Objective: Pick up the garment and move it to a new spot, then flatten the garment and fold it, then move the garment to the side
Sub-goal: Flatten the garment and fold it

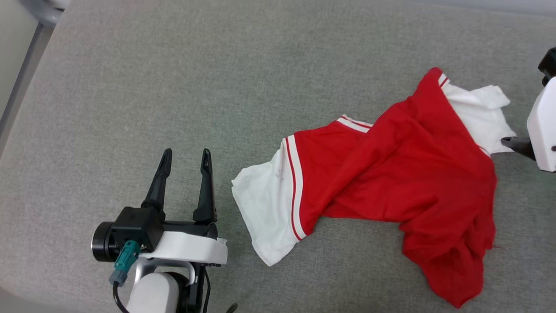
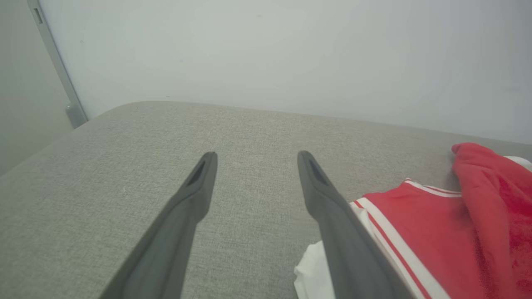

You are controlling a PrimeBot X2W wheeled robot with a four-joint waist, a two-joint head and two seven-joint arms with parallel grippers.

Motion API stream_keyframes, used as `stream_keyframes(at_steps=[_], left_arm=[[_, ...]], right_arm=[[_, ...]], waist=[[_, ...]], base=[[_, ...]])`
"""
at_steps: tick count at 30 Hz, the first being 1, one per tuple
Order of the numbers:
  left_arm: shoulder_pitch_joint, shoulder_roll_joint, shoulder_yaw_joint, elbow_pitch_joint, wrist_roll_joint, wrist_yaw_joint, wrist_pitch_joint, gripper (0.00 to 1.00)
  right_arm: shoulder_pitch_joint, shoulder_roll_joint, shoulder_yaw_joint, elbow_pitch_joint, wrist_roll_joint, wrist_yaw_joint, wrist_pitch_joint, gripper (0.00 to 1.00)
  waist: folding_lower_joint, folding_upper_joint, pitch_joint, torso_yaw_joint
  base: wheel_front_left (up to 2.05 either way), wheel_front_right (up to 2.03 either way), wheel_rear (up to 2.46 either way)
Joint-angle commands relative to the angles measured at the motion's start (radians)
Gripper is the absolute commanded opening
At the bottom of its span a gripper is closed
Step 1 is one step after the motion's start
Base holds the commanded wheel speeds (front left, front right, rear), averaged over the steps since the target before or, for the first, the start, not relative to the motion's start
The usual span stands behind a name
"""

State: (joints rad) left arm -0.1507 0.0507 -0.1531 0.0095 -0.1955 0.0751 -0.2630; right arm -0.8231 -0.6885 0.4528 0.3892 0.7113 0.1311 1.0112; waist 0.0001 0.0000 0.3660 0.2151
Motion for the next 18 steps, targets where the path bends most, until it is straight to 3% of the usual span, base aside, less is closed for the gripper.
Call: stream_keyframes(at_steps=[1,8,9,10,18], left_arm=[[-0.015,-0.001,-0.002,-0.003,-0.002,0.005,-0.002,1.00],[-0.018,-0.001,-0.002,0.000,-0.005,0.019,-0.003,1.00],[-0.012,-0.001,0.004,0.001,-0.002,0.020,-0.003,1.00],[-0.005,-0.001,0.010,0.004,0.001,0.021,-0.003,1.00],[0.023,-0.001,0.041,0.020,0.016,0.006,-0.003,1.00]], right_arm=[[-0.006,0.012,0.000,0.020,-0.008,-0.001,-0.011,1.00],[0.094,0.071,0.057,0.093,0.008,0.001,-0.077,1.00],[0.099,0.069,0.066,0.090,0.012,0.001,-0.091,0.24],[0.100,0.061,0.071,0.084,0.016,0.001,-0.111,0.00],[0.093,-0.048,0.053,-0.023,0.075,-0.001,-0.319,0.00]], waist=[[-0.0001,0.0000,0.025,0.018],[-0.0001,0.0000,0.034,0.017],[-0.0001,0.0000,0.028,0.010],[-0.0001,0.0000,0.021,0.003],[-0.0001,0.0000,-0.059,-0.066]], base=[[0.00,0.00,0.00],[0.00,0.00,0.00],[0.00,0.00,0.00],[0.00,0.00,0.00],[0.00,0.00,0.00]])
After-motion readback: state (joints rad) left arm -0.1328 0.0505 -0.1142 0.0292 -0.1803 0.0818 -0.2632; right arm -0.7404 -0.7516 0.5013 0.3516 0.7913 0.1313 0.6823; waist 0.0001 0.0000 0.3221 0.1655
